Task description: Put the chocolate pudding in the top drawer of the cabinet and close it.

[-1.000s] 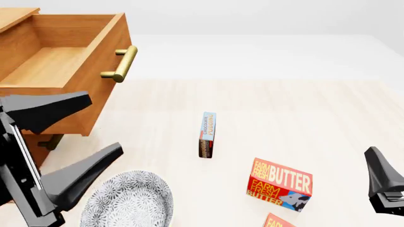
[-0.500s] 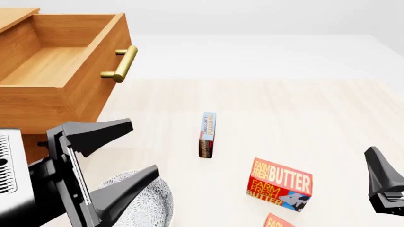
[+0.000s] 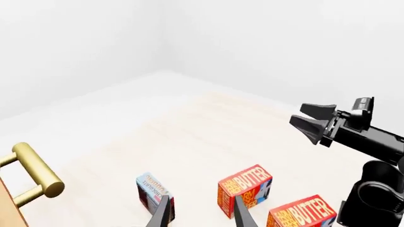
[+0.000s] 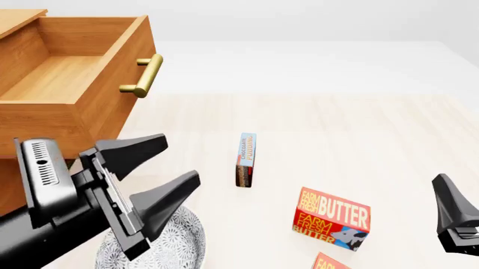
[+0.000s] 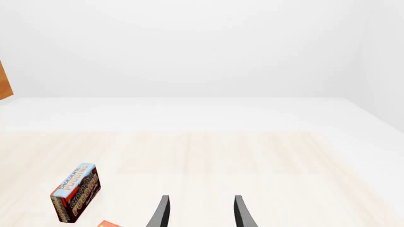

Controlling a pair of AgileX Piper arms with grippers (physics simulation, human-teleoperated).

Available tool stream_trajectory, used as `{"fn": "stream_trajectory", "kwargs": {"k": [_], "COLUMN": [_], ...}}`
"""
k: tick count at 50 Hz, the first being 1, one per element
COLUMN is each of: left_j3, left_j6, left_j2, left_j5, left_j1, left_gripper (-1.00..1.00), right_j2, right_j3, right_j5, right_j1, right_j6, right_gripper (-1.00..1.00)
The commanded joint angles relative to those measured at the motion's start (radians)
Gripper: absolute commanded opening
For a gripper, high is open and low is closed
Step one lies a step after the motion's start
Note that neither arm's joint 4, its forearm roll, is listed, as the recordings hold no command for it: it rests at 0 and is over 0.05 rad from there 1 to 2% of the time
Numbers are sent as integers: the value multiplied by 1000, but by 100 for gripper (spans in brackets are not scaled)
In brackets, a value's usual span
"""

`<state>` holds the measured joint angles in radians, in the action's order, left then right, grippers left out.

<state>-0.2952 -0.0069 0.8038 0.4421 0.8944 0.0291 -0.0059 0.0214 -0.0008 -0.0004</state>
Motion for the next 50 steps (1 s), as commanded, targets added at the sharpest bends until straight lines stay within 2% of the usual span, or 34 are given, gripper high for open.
{"fn": "stream_trajectory", "kwargs": {"k": [1,22,23,24,25,26,27,28,30,31,33,45,48,49,50], "left_j3": [-30,-38,-82,-97,-104,-77,-79,-111,-122,-80,-131,-208,-179,-189,-227], "left_j6": [-59,-114,-115,-115,-117,-120,-120,-122,-125,-139,-143,-172,-190,-186,-188], "left_j2": [92,224,188,200,210,228,228,212,225,265,250,365,421,427,410], "left_j5": [42,138,56,51,53,99,95,44,44,123,46,42,120,112,55], "left_j1": [-8,13,15,17,16,15,15,15,16,28,38,39,45,50,50], "left_gripper": [100,100,100,100,100,100,100,100,100,100,100,100,100,100,100], "right_j2": [0,0,0,0,0,0,0,0,0,1,0,0,0,0,0], "right_j3": [0,0,0,0,0,0,0,0,0,0,0,0,0,0,0], "right_j5": [0,0,0,0,0,0,0,0,0,0,0,0,0,0,0], "right_j1": [0,0,0,0,0,0,0,0,0,0,0,0,0,0,0], "right_j6": [0,0,0,0,0,0,0,0,0,0,0,0,0,0,0], "right_gripper": [100,100,100,100,100,100,100,100,100,100,100,100,100,100,100]}}
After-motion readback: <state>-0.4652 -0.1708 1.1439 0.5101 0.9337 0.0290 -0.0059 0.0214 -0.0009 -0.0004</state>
